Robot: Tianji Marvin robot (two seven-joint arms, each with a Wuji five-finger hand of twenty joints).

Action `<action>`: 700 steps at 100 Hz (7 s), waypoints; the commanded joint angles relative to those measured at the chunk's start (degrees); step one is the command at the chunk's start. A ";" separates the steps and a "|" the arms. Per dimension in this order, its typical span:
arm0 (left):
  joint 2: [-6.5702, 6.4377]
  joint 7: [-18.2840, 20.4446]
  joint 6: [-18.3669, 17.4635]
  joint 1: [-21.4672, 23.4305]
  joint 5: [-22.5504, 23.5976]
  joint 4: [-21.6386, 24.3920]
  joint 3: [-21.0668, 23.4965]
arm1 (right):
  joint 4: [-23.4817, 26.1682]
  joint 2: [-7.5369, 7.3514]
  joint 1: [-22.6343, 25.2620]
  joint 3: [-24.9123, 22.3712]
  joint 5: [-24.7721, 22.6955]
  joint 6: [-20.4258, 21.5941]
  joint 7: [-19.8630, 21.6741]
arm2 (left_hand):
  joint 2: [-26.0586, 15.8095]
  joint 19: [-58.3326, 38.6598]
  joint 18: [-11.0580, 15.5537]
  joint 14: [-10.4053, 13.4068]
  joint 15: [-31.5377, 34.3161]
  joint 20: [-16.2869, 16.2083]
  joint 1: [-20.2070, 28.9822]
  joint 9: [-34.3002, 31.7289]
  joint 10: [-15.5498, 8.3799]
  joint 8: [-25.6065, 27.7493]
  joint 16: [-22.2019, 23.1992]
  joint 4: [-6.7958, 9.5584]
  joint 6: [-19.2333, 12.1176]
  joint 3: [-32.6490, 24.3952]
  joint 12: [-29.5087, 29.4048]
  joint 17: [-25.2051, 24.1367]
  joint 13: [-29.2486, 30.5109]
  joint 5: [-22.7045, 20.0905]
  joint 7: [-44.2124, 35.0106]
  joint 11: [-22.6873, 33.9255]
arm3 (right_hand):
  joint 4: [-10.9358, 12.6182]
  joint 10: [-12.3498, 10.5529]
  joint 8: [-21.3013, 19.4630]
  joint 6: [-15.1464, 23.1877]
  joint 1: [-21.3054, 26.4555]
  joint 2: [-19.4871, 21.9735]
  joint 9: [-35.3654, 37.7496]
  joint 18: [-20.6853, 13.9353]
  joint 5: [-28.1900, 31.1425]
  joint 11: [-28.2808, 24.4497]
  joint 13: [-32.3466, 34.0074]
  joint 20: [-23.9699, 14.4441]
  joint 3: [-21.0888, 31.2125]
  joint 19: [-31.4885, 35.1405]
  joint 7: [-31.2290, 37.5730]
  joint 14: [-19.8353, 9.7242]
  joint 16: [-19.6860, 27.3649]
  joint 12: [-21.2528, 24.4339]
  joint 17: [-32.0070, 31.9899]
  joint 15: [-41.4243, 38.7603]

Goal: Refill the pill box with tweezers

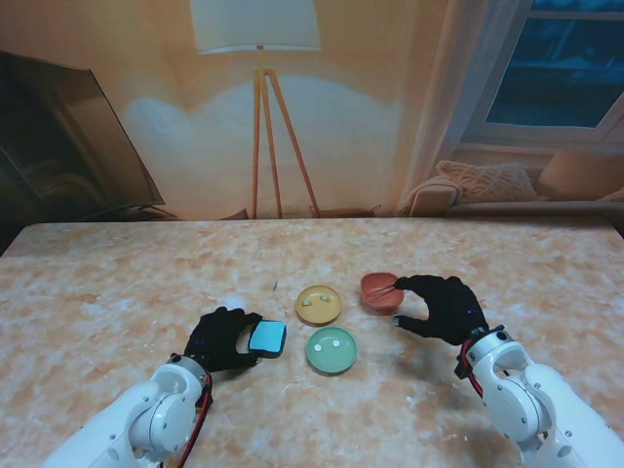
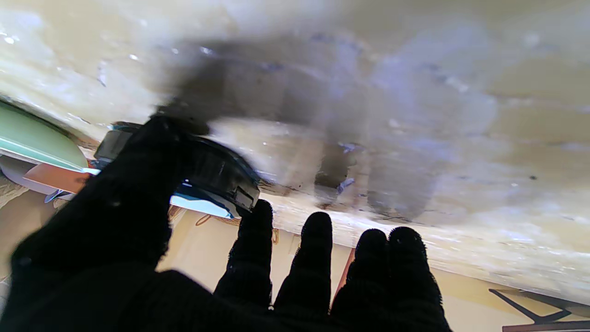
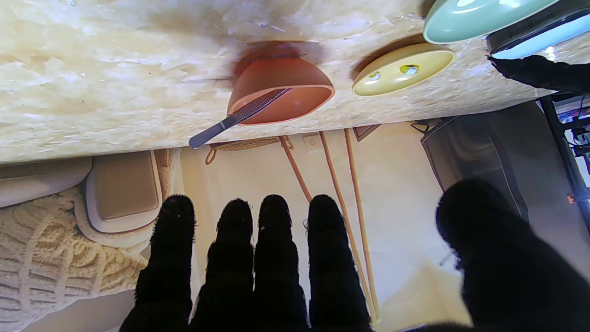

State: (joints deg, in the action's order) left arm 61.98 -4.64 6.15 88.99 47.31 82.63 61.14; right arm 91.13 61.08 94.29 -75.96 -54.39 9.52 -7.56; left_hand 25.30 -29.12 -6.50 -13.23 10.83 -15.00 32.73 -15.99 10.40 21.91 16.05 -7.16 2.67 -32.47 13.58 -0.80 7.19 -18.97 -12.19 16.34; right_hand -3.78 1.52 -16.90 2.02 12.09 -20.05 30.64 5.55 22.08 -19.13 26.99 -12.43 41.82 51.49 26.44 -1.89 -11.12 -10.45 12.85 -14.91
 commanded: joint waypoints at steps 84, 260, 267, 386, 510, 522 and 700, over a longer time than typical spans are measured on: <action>0.28 1.32 -0.05 0.81 -1.16 0.40 0.26 | 0.24 2.57 -11.14 20.85 8.19 -13.22 1.07 | -2.67 -1.73 3.57 2.99 1.14 -1.21 4.35 -3.16 -1.26 6.46 0.26 1.56 -4.14 0.33 1.85 0.05 1.22 -5.39 -14.66 2.05 | 0.87 -4.71 4.51 8.09 10.20 7.15 36.20 -13.10 31.46 -61.50 34.76 -33.76 4.51 52.74 24.43 -11.12 -33.68 -39.41 27.80 -73.13; 0.64 0.18 -1.71 1.75 -3.29 -0.53 1.49 | -17.52 11.82 -28.32 45.82 27.20 -30.64 0.29 | -2.93 -2.17 3.80 3.86 1.23 -1.40 5.35 -4.75 -1.49 7.02 0.31 1.75 -3.64 0.70 2.28 0.33 2.21 -7.33 -17.06 2.67 | -0.09 -4.56 13.05 6.76 10.16 6.13 38.21 -13.51 27.58 -63.32 36.38 -38.17 7.97 53.34 26.62 -10.89 -35.72 -40.34 28.18 -74.70; 0.64 0.19 -1.72 1.73 -3.33 -0.57 1.46 | -17.42 11.95 -28.17 45.69 27.41 -30.64 -0.04 | -2.94 -2.16 3.92 3.93 1.17 -1.40 5.43 -4.75 -1.44 7.05 0.29 1.76 -3.71 0.69 2.28 0.29 2.13 -7.38 -17.13 2.67 | -0.10 -4.41 13.09 6.61 10.21 6.17 38.15 -13.41 27.59 -63.34 36.37 -38.17 7.90 53.35 26.57 -10.67 -35.71 -40.26 28.16 -74.74; 0.77 -0.82 -2.00 2.28 -3.28 -0.71 2.10 | -18.03 12.00 -27.70 45.08 28.36 -30.86 -0.06 | -3.50 -2.09 3.98 4.16 1.04 -1.36 5.86 -4.91 -1.57 7.24 0.31 1.86 -3.68 1.52 2.30 0.22 2.23 -7.92 -17.78 2.68 | 0.35 -4.97 13.22 6.34 9.33 5.75 39.63 -13.69 29.32 -64.11 38.19 -37.27 9.02 54.70 26.55 -11.39 -35.01 -39.35 30.40 -75.91; 0.75 -0.68 -1.85 2.31 -3.37 -0.93 1.93 | -14.67 12.25 -30.99 47.97 27.68 -34.82 3.30 | -2.94 -2.09 3.81 4.08 0.93 -1.35 5.91 -4.82 -1.62 7.75 0.32 1.91 -4.16 1.12 2.30 0.18 2.21 -7.64 -18.83 2.65 | 0.35 -5.62 13.12 6.85 9.01 5.76 39.69 -14.37 29.17 -64.02 38.18 -36.49 8.80 54.68 26.62 -11.96 -34.58 -38.72 30.65 -75.76; 0.70 -0.66 -1.80 2.33 -3.04 -0.90 1.93 | -14.65 12.59 -31.32 48.12 27.50 -35.13 2.79 | -2.66 -2.06 3.78 3.97 0.89 -1.34 5.77 -4.61 -1.67 7.66 0.32 1.92 -4.43 0.81 2.25 0.15 2.18 -6.93 -18.54 2.55 | 0.38 -5.68 13.11 6.79 9.03 5.75 39.73 -14.41 29.22 -64.03 38.23 -36.42 8.80 54.75 26.64 -12.02 -34.55 -38.69 30.77 -75.76; 1.21 -5.70 0.08 9.17 1.56 7.49 9.98 | -9.60 11.59 -31.13 45.95 23.04 -34.93 0.67 | -5.19 0.72 3.34 3.24 -0.76 0.02 2.01 -1.19 -0.46 -3.55 -0.17 2.05 4.93 8.25 0.93 -1.36 -0.47 -4.72 2.65 0.53 | -1.26 -4.43 8.08 9.79 6.79 5.04 27.91 -9.25 18.62 -46.55 25.53 -26.63 1.44 41.05 19.54 -6.90 -26.40 -28.11 20.76 -58.54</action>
State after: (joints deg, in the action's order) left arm 63.22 -10.50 6.05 97.47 48.15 88.54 70.42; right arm 80.36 73.77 62.34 -29.29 -31.01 -26.13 -7.55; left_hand 21.45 -29.02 -3.56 -9.66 11.46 -15.19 35.00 -18.68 9.69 18.83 16.05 -6.36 6.63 -25.44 15.04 -0.95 8.40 -22.31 -11.10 17.50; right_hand -4.45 -6.24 -7.20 12.15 20.79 -14.94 60.94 -4.05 42.39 -68.89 55.03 -41.08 44.44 94.46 47.93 -7.20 -39.43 -40.90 35.46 -76.54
